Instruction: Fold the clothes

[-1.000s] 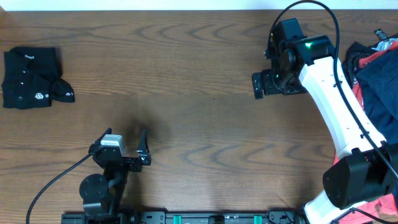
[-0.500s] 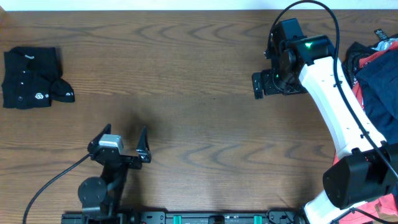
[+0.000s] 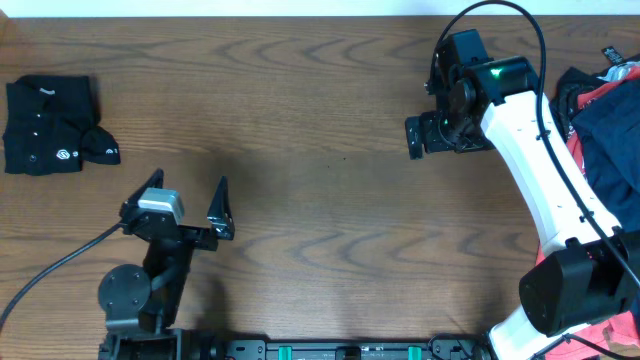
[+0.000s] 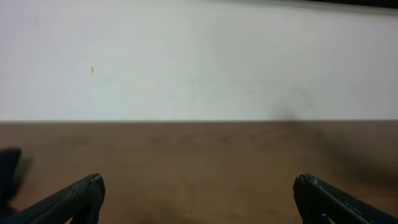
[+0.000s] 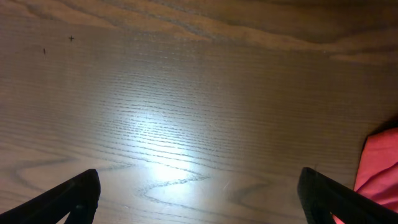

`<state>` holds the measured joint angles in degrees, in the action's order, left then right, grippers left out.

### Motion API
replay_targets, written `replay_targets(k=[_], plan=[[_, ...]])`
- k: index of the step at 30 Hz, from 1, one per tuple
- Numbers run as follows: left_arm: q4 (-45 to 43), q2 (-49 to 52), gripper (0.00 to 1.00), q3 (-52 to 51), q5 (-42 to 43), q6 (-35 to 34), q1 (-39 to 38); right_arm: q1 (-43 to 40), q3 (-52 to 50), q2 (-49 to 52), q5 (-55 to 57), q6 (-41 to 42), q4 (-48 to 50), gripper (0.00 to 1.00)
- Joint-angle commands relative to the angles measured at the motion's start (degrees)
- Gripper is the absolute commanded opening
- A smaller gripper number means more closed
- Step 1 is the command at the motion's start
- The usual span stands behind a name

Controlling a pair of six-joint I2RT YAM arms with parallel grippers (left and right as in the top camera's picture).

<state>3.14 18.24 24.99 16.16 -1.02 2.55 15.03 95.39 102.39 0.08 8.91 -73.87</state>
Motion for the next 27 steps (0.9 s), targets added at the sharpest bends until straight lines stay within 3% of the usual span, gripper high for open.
replay_targets(k=[1,11,20,27], plan=[[1.4,-1.0,0.98,1.5,0.5,3.3,-1.2,1.1,0.1,-0.1,0.8,0.2,0.0,0.99],[12.3,-17.7,0.98,-5.3,-0.3,4.6,-2.4,1.1,0.1,-0.1,0.8,0.2,0.0,0.99],[13.9,-18.2,0.98,-9.2,-1.5,4.4,-3.1,1.1,0.1,-0.1,0.8,0.2,0.0,0.99],[10.1,-18.2,0.98,-16.2,-1.7,3.5,-3.1,1.1,0.1,-0.1,0.8,0.2,0.0,0.99]])
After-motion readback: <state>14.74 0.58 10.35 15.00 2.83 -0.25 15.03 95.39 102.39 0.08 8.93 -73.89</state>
